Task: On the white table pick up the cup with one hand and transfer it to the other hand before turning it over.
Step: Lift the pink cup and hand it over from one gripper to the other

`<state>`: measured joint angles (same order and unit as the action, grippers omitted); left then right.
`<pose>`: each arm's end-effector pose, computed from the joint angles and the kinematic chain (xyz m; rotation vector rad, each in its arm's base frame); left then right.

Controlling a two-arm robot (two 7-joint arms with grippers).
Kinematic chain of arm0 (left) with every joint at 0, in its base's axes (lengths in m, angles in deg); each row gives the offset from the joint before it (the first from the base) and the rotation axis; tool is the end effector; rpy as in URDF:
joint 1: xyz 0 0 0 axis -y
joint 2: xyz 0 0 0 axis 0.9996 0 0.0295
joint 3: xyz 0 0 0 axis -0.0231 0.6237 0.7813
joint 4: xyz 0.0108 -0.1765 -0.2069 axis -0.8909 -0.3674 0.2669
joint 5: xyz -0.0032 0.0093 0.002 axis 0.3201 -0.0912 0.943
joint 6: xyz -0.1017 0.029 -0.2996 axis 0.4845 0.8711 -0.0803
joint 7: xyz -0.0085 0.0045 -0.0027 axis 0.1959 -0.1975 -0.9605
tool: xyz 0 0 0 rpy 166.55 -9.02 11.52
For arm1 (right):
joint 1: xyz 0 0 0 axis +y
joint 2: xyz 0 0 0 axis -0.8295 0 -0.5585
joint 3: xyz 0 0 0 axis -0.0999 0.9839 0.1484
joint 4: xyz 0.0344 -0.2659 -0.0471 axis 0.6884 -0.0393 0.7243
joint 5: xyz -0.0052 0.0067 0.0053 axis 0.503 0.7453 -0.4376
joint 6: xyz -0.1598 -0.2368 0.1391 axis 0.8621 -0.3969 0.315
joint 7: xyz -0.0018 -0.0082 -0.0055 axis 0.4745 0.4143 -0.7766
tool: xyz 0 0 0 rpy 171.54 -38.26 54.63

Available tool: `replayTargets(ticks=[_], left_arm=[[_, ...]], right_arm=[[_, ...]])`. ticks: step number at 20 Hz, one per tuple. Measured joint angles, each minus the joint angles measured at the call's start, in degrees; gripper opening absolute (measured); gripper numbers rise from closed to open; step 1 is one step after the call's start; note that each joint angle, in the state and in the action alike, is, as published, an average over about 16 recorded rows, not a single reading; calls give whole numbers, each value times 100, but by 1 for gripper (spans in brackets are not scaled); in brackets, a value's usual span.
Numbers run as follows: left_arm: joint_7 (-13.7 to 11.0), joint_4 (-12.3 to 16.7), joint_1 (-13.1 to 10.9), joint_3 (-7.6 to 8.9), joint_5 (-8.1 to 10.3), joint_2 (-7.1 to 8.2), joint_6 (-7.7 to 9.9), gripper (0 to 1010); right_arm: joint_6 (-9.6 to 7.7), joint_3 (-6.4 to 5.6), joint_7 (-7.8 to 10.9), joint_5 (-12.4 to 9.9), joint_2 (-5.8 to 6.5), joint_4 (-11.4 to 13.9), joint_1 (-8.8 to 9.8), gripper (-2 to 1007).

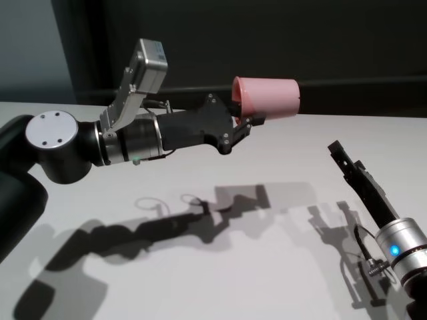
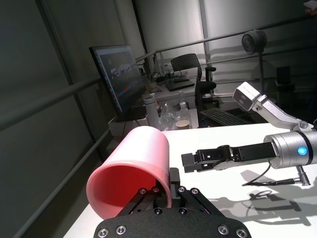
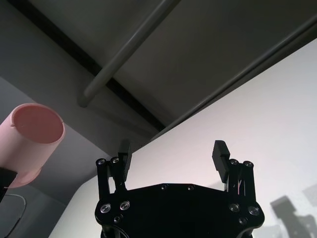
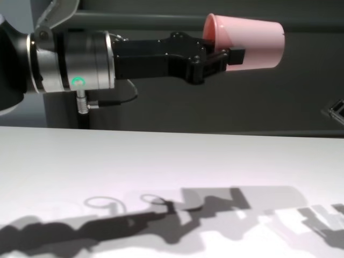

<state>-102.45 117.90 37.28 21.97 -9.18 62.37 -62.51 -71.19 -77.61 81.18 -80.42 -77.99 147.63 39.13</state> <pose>0.4646 -0.0269 -0.1899 0.0733 -0.2130 0.2352 0.3132 -0.0082 -0.2792 0.5644 0.6516 -1.2437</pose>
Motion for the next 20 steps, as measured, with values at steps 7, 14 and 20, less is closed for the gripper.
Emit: replayTargets(ticks=[7, 14, 20], left_arm=[[0, 0, 0, 0, 0, 0, 0, 48], [0, 0, 0, 0, 0, 0, 0, 48], [0, 0, 0, 0, 0, 0, 0, 48]], right_arm=[[-489, -281, 99, -1089, -193, -48, -71, 1001], [-1040, -515, 158, -2129, -345, -138, -161, 1001], [-1490, -623, 185, -2867, -397, -234, -254, 1001]])
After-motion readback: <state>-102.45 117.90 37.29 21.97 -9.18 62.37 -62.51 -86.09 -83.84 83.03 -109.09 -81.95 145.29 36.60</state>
